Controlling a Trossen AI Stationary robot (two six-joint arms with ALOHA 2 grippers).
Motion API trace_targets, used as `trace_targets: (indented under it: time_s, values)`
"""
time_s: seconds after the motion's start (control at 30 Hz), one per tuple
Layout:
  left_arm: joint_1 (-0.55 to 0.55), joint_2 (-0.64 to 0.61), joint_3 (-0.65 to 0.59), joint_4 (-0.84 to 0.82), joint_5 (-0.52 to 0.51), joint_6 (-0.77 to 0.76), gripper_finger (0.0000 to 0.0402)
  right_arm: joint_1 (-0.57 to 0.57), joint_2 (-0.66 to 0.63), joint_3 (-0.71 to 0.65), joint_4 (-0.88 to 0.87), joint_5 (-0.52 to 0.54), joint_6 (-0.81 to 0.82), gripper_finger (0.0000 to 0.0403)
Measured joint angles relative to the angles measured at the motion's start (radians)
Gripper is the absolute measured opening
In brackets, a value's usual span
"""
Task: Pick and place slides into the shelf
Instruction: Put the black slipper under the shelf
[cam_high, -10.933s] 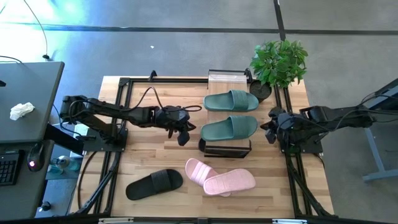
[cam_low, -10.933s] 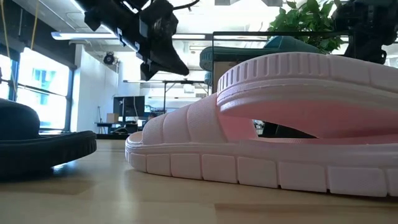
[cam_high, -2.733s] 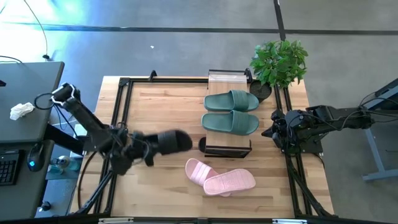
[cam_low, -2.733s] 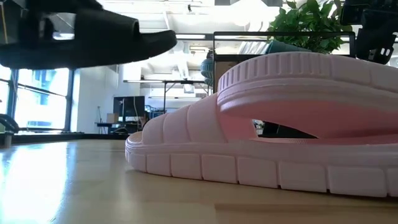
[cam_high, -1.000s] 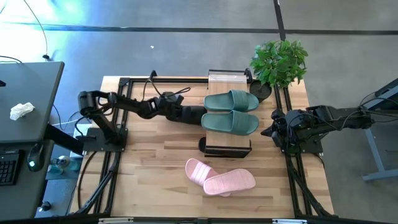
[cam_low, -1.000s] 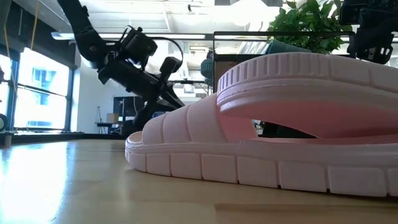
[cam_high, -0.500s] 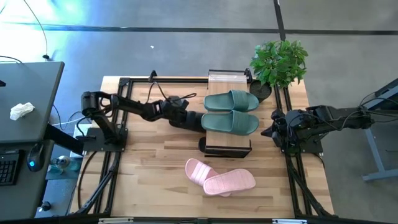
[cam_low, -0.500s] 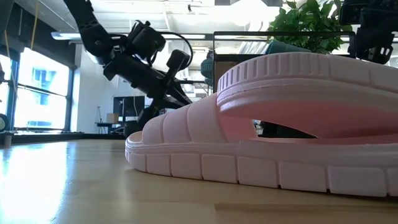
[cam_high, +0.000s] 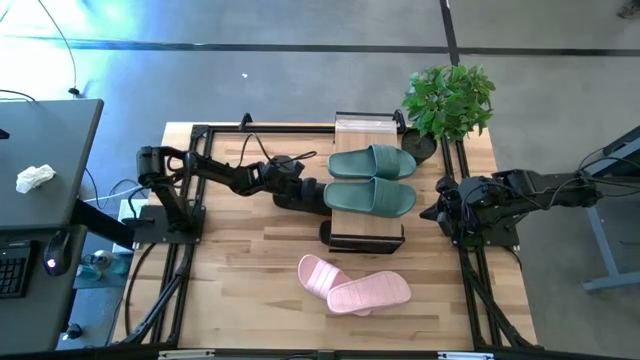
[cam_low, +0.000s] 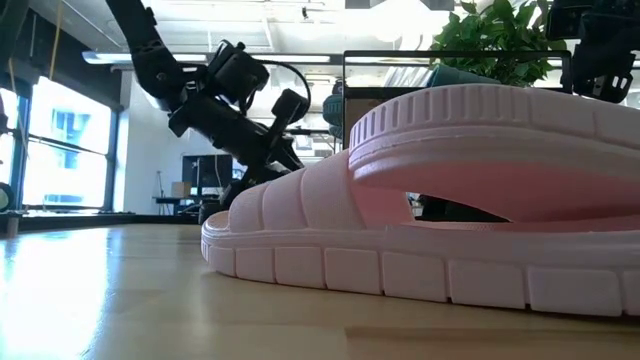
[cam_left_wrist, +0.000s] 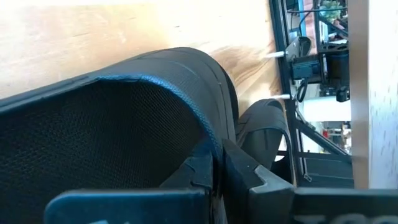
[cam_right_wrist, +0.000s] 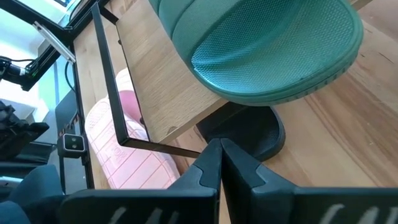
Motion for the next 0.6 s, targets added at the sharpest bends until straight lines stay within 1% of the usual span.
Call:
trace_targets:
  time_s: [0.1, 0.2, 0.37, 0.6]
  values:
    - [0.000, 0.000, 0.000, 0.002, -0.002, 0.003, 0.0007, 0.000, 0.000, 0.000, 0.000, -0.001, 0.000, 0.0000]
    - [0.001, 0.000, 0.000, 0.001, -0.001, 0.004, 0.0029, 0.000, 0.000, 0.000, 0.000, -0.002, 0.000, 0.0000]
    - [-0.001, 0.003, -0.002, -0.001, 0.000, 0.051, 0.0083, 0.000, 0.000, 0.000, 0.000, -0.003, 0.000, 0.0000]
    - [-0.001, 0.003, -0.002, 0.096, 0.009, 0.076, 0.0163, 0.000, 0.000, 0.000, 0.000, -0.007, -0.008, 0.0000]
